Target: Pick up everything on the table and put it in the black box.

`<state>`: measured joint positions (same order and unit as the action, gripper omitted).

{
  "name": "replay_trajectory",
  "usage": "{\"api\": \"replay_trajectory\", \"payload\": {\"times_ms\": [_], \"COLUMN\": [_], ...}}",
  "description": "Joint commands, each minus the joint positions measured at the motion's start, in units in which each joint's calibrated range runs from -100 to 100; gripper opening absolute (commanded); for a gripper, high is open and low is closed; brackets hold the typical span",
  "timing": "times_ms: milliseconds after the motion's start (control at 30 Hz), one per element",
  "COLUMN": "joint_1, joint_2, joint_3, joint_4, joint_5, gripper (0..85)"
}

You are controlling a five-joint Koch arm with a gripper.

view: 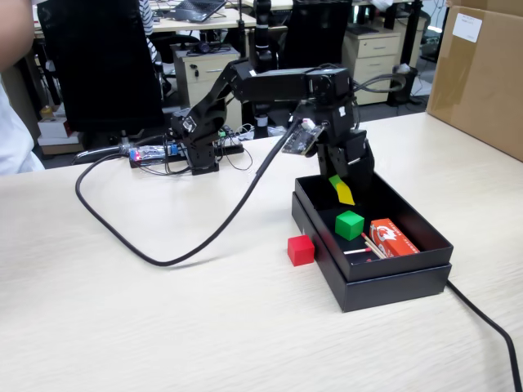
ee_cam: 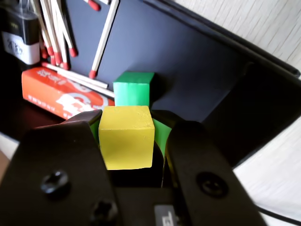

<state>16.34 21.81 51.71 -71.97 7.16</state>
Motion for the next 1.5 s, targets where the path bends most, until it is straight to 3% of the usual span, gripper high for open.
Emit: {"api": "replay_trajectory", "payload": {"times_ms": [0,333,467,700,1133,1467], "joint_1": [0.00,0.00,0.15,0.15,-1.95,-8.50], "joint_2": [-0.18,4.52,5.90,5.32,-11.08,-23.25], "joint_3": [3.50,8.49,9.30,9.39,10.75,1.51], "joint_4": [0.22,0.22,0.22,0.22,1.43,1.09], "joint_5": [0.05,0.98,0.93,0.93,0.49,-1.03], "gripper": [1.1,3.2,23.5,43.2,44.1,46.4]}}
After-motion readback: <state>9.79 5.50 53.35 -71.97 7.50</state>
